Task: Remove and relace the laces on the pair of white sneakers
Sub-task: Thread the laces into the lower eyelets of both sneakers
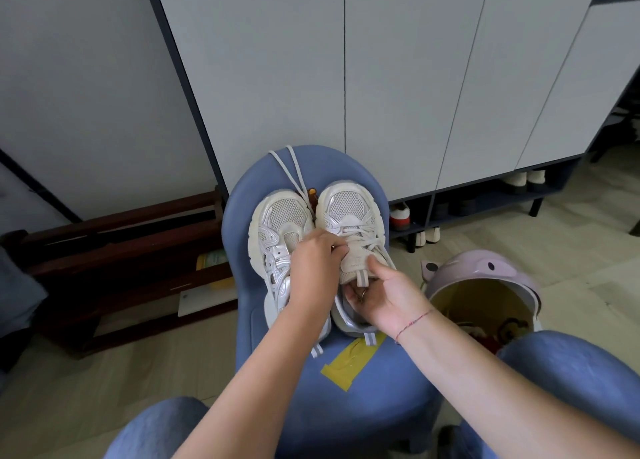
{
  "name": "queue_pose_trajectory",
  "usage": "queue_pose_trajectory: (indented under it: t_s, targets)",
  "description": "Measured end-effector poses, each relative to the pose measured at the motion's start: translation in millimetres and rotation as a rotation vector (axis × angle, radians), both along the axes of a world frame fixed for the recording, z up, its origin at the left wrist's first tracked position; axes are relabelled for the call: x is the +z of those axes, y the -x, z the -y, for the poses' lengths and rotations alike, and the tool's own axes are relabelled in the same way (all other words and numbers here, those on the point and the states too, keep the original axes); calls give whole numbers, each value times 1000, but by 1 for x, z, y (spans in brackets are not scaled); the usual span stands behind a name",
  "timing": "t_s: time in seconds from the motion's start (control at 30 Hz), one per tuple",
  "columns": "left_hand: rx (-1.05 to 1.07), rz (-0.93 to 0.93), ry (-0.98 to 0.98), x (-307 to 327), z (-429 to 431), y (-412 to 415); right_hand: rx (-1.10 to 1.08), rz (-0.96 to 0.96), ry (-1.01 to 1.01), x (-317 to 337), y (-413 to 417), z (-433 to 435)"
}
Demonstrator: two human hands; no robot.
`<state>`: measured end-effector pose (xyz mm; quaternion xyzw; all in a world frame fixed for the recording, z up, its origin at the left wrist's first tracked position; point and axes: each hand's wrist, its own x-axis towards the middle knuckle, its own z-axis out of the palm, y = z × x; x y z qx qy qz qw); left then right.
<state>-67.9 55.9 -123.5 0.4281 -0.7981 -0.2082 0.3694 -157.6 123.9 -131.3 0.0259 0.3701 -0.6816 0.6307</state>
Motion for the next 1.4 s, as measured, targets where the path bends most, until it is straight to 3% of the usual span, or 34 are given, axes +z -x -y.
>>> queue_pose_trajectory:
  t_s: [0.17, 0.27, 0.37, 0.47, 0.53, 0.6, 0.7, 0.9, 1.07, 1.2, 1.4]
  targets:
    - [13, 34, -8, -1, 2, -7, 6, -7, 27, 2, -5, 1]
    - [126, -57, -83, 13, 5, -30, -5, -16, -6, 3, -5, 3]
    - [174, -454, -340, 29, 14, -52, -5, -10, -16, 3, -4, 2]
    - [-175, -906, -743, 33, 12, -52, 4, -12, -20, 4, -5, 3]
    - [-275, -976, -868, 29, 6, -45, 10, -14, -24, 4, -5, 4]
    - [-187, -804, -779, 28, 4, -44, 11, -19, -22, 5, -6, 3]
    - [4, -498, -483, 29, 17, -58, 5, -15, -18, 5, -4, 2]
    - [339, -291, -259, 31, 45, -101, 20, -39, -35, -1, 1, 3]
    - [171, 88, 35, 22, 30, -68, 18, -57, -24, 1, -1, 4]
    - [-18, 290, 83, 6, 22, -39, 24, -53, -6, 1, -2, 2]
    - [-44, 171, 66, 4, 19, -33, 35, -57, -10, 1, -1, 2]
